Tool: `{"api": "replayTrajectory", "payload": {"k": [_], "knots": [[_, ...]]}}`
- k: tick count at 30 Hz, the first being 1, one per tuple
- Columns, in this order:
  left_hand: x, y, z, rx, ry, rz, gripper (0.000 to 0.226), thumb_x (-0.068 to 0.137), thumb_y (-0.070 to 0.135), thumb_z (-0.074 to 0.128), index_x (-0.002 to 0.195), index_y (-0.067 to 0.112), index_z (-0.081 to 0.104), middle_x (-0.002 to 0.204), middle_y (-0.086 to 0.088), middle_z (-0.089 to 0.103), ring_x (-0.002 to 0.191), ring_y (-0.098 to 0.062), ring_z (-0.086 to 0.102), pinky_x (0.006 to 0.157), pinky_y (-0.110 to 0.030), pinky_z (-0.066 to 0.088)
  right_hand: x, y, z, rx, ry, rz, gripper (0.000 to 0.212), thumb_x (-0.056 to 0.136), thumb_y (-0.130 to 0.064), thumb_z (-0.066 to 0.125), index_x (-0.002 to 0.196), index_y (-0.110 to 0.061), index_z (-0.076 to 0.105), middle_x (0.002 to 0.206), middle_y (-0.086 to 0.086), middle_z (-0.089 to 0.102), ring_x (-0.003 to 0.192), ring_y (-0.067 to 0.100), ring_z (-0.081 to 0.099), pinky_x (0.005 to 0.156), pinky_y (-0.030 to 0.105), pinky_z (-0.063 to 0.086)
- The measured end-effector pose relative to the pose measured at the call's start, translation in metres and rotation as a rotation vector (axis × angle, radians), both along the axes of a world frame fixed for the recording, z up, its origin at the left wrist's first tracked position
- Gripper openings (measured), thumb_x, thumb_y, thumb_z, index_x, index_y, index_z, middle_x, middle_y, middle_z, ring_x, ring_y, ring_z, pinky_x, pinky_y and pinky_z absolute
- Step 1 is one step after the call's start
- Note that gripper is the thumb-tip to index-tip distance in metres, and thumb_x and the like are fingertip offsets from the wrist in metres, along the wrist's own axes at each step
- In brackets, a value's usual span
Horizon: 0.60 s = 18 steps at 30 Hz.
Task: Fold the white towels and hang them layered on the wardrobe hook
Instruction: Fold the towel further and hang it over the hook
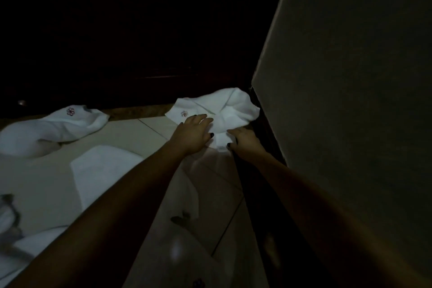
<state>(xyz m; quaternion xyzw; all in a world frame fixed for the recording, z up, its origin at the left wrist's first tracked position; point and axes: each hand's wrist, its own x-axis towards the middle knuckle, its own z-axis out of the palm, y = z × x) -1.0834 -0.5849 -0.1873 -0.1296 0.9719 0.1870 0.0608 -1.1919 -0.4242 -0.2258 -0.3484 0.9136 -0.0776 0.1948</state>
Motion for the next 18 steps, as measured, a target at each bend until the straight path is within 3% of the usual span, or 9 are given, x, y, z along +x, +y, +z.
{"api": "replayTrajectory", "payload": {"k": [3,7,11,14,16,18], "knots": [[0.003,0.017,-0.033,0.128,0.000,0.024,0.052,0.102,0.034,0.045,0.151,0.019,0.032,0.161,-0.006,0.023,0.146,-0.024,0.021,0.117,-0.042,0.023,0.010,0.011,-0.025,-0.017,0.015,-0.012,0.053,0.098,-0.031,0.053,0.148,-0.017,0.041,0.151,0.011,0.040,0.134,0.030,0.038,0.109,0.035,0.031],[0.002,0.013,-0.063,0.098,-0.086,0.013,0.052,0.103,0.035,0.042,0.152,0.019,0.030,0.160,-0.006,0.026,0.145,-0.029,0.022,0.116,-0.047,0.025,0.034,0.020,-0.044,-0.138,0.299,-0.057,0.037,0.100,-0.026,0.042,0.134,-0.018,0.056,0.138,0.003,0.051,0.122,0.021,0.045,0.094,0.031,0.033],[-0.006,0.006,-0.082,0.055,-0.101,0.042,0.049,0.100,0.037,0.048,0.146,0.021,0.042,0.148,-0.012,0.041,0.137,-0.033,0.031,0.112,-0.045,0.029,0.036,0.028,-0.039,-0.165,0.318,-0.032,0.028,0.095,-0.017,0.047,0.117,-0.015,0.065,0.118,0.006,0.058,0.113,0.024,0.049,0.088,0.034,0.036],[-0.011,0.012,-0.091,0.023,0.024,0.108,0.039,0.091,0.037,0.063,0.126,0.021,0.058,0.132,-0.009,0.050,0.129,-0.031,0.036,0.104,-0.041,0.035,0.033,0.028,-0.036,-0.333,0.429,0.068,0.007,0.070,0.003,0.071,0.074,-0.001,0.067,0.079,0.018,0.062,0.077,0.034,0.062,0.066,0.038,0.042],[-0.011,0.016,-0.091,-0.018,0.062,0.078,0.028,0.089,0.034,0.066,0.112,0.018,0.062,0.122,-0.008,0.054,0.123,-0.030,0.040,0.097,-0.039,0.037,0.036,0.025,-0.031,-0.365,0.525,0.151,0.027,0.050,0.006,0.083,0.054,-0.004,0.058,0.061,0.015,0.058,0.056,0.029,0.061,0.053,0.028,0.042],[-0.010,0.015,-0.084,-0.021,0.079,0.034,0.013,0.092,0.021,0.061,0.101,0.013,0.065,0.113,-0.012,0.058,0.115,-0.032,0.045,0.091,-0.038,0.037,0.035,0.017,-0.025,-0.341,0.518,0.174,0.035,0.042,0.003,0.089,0.049,-0.007,0.056,0.055,0.012,0.057,0.049,0.026,0.059,0.048,0.023,0.046]]}}
